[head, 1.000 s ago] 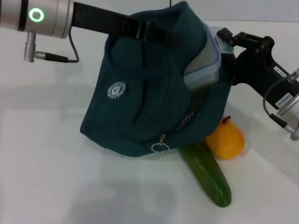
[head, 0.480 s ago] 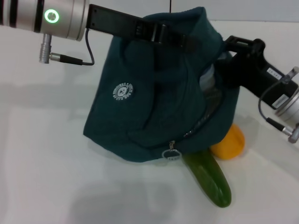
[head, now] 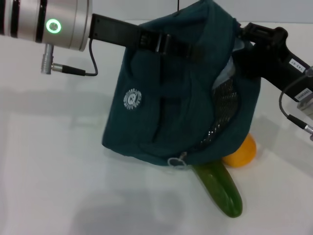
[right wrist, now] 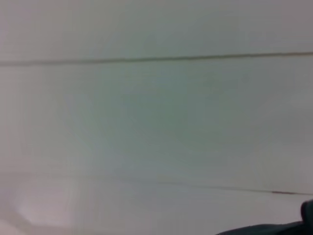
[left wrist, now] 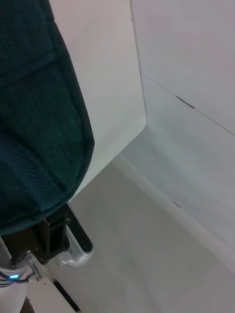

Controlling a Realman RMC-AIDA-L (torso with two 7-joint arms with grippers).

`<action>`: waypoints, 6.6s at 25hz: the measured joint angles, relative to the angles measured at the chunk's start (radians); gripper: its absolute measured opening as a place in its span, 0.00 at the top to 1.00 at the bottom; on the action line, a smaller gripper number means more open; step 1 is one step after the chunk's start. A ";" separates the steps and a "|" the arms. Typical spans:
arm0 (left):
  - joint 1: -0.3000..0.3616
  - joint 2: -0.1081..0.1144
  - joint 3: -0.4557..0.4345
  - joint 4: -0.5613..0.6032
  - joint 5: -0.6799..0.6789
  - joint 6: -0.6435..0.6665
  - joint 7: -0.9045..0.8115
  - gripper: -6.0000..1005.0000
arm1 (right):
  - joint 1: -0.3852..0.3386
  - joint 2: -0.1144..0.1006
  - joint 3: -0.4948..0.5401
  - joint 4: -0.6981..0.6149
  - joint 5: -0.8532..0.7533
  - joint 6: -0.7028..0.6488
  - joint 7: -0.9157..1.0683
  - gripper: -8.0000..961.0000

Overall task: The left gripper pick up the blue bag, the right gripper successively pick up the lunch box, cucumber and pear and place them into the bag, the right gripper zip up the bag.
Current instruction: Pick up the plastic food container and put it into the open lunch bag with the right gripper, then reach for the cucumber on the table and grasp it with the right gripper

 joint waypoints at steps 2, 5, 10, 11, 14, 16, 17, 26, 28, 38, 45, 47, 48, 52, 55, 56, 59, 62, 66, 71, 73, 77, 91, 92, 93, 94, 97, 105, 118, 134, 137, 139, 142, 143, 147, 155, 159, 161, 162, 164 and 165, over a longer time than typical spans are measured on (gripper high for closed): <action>0.001 0.000 -0.003 -0.024 -0.003 0.000 0.015 0.94 | 0.006 -0.001 -0.005 -0.010 -0.014 -0.001 -0.019 0.90; 0.001 0.001 -0.005 -0.031 -0.005 0.000 0.027 0.94 | 0.011 0.000 -0.010 -0.027 -0.036 0.008 -0.039 0.90; 0.000 0.001 -0.006 -0.052 -0.028 0.000 0.050 0.94 | 0.018 0.000 -0.013 -0.041 -0.075 0.020 -0.059 0.89; 0.001 0.002 -0.008 -0.054 -0.028 0.000 0.053 0.94 | 0.019 0.000 -0.014 -0.043 -0.086 0.024 -0.066 0.89; 0.008 0.004 -0.022 -0.059 -0.029 0.000 0.061 0.94 | 0.023 0.000 -0.017 -0.052 -0.103 0.033 -0.072 0.89; 0.011 0.007 -0.041 -0.065 -0.029 0.001 0.067 0.94 | 0.024 -0.001 -0.021 -0.060 -0.105 0.041 -0.074 0.89; 0.012 0.008 -0.050 -0.069 -0.029 0.003 0.069 0.94 | 0.023 -0.002 -0.023 -0.066 -0.105 0.044 -0.074 0.89; 0.019 0.024 -0.113 -0.136 -0.034 0.023 0.086 0.94 | 0.030 -0.003 -0.052 -0.083 -0.105 0.077 -0.081 0.89; 0.018 0.030 -0.113 -0.158 -0.040 0.025 0.088 0.94 | 0.036 -0.003 -0.060 -0.091 -0.105 0.082 -0.088 0.89; 0.014 0.046 -0.155 -0.239 -0.046 0.025 0.122 0.94 | 0.080 0.001 -0.081 -0.108 -0.105 0.127 -0.117 0.89; 0.009 0.055 -0.187 -0.284 -0.049 0.022 0.157 0.94 | 0.127 0.000 -0.111 -0.133 -0.105 0.185 -0.123 0.89; 0.005 0.056 -0.190 -0.294 -0.049 0.021 0.165 0.94 | 0.134 0.000 -0.113 -0.140 -0.105 0.192 -0.125 0.89; 0.003 0.057 -0.190 -0.297 -0.049 0.020 0.167 0.94 | 0.137 0.000 -0.118 -0.142 -0.105 0.195 -0.126 0.89; 0.002 0.058 -0.190 -0.301 -0.049 0.019 0.174 0.94 | 0.150 -0.001 -0.152 -0.162 -0.105 0.200 -0.130 0.89; 0.002 0.058 -0.190 -0.301 -0.049 0.018 0.175 0.94 | 0.155 -0.001 -0.165 -0.168 -0.105 0.200 -0.131 0.89; 0.002 0.058 -0.190 -0.301 -0.050 0.018 0.175 0.94 | 0.155 -0.001 -0.165 -0.168 -0.105 0.202 -0.131 0.89; 0.002 0.059 -0.190 -0.301 -0.050 0.018 0.175 0.94 | 0.156 -0.002 -0.176 -0.177 -0.105 0.215 -0.131 0.89; 0.002 0.061 -0.190 -0.301 -0.050 0.018 0.175 0.94 | 0.157 -0.002 -0.200 -0.195 -0.105 0.241 -0.131 0.89; 0.003 0.061 -0.191 -0.302 -0.050 0.018 0.175 0.94 | 0.159 -0.003 -0.219 -0.221 -0.105 0.270 -0.131 0.89; 0.009 0.061 -0.191 -0.301 -0.050 0.018 0.178 0.94 | 0.159 -0.002 -0.222 -0.224 -0.105 0.274 -0.132 0.84; 0.009 0.061 -0.191 -0.301 -0.050 0.018 0.179 0.94 | 0.159 -0.003 -0.228 -0.225 -0.104 0.276 -0.132 0.77; 0.010 0.060 -0.191 -0.302 -0.050 0.018 0.179 0.94 | 0.153 -0.002 -0.232 -0.232 -0.097 0.277 -0.132 0.71; 0.005 0.065 -0.217 -0.339 -0.049 0.018 0.208 0.94 | 0.127 -0.004 -0.230 -0.251 -0.086 0.227 -0.166 0.58; 0.006 0.066 -0.220 -0.340 -0.049 0.018 0.209 0.94 | 0.124 -0.004 -0.229 -0.251 -0.085 0.218 -0.166 0.53; 0.007 0.066 -0.225 -0.340 -0.049 0.018 0.212 0.94 | 0.118 -0.004 -0.226 -0.254 -0.082 0.202 -0.166 0.49; 0.007 0.066 -0.231 -0.341 -0.049 0.018 0.214 0.94 | 0.112 -0.005 -0.224 -0.259 -0.079 0.188 -0.168 0.44; 0.009 0.066 -0.240 -0.343 -0.047 0.017 0.217 0.94 | 0.076 -0.005 -0.220 -0.284 -0.029 0.104 -0.226 0.38; 0.009 0.073 -0.266 -0.398 -0.047 0.017 0.248 0.94 | -0.092 -0.003 -0.223 -0.289 0.293 -0.173 -0.491 0.36; 0.004 0.076 -0.271 -0.406 -0.048 -0.002 0.261 0.94 | -0.248 -0.001 -0.233 -0.174 0.504 -0.339 -0.848 0.36; 0.013 0.076 -0.271 -0.406 -0.043 -0.032 0.283 0.94 | -0.395 -0.017 -0.617 -0.806 0.312 -0.439 -0.514 0.36; 0.011 0.077 -0.271 -0.406 -0.043 -0.033 0.290 0.94 | -0.394 -0.013 -0.731 -0.991 0.302 -0.459 -0.356 0.36; 0.011 0.077 -0.271 -0.406 -0.044 -0.034 0.294 0.94 | -0.383 -0.011 -0.815 -1.081 0.300 -0.441 -0.245 0.36; 0.012 0.078 -0.273 -0.406 -0.045 -0.035 0.299 0.94 | -0.345 -0.014 -0.924 -1.188 0.258 -0.395 -0.071 0.36; 0.012 0.078 -0.275 -0.406 -0.044 -0.036 0.301 0.94 | -0.325 -0.014 -0.945 -1.220 0.221 -0.380 -0.003 0.36; 0.012 0.079 -0.280 -0.406 -0.041 -0.037 0.310 0.94 | -0.241 -0.012 -0.971 -1.275 0.091 -0.351 0.211 0.36; 0.015 0.080 -0.280 -0.406 -0.040 -0.037 0.321 0.94 | -0.045 -0.014 -0.996 -1.280 -0.157 -0.363 0.560 0.36; 0.013 0.080 -0.280 -0.406 -0.039 -0.037 0.322 0.94 | 0.052 -0.017 -1.019 -1.259 -0.233 -0.371 0.701 0.36; 0.011 0.080 -0.279 -0.406 -0.039 -0.037 0.322 0.94 | 0.103 -0.015 -1.043 -1.245 -0.269 -0.370 0.752 0.35; 0.009 0.080 -0.278 -0.406 -0.039 -0.037 0.322 0.94 | 0.131 -0.014 -1.056 -1.235 -0.287 -0.368 0.773 0.35; 0.005 0.079 -0.278 -0.406 -0.039 -0.037 0.322 0.94 | 0.170 -0.012 -1.076 -1.214 -0.313 -0.359 0.808 0.35; 0.004 0.078 -0.278 -0.406 -0.039 -0.037 0.322 0.94 | 0.199 -0.009 -1.087 -1.187 -0.334 -0.346 0.834 0.35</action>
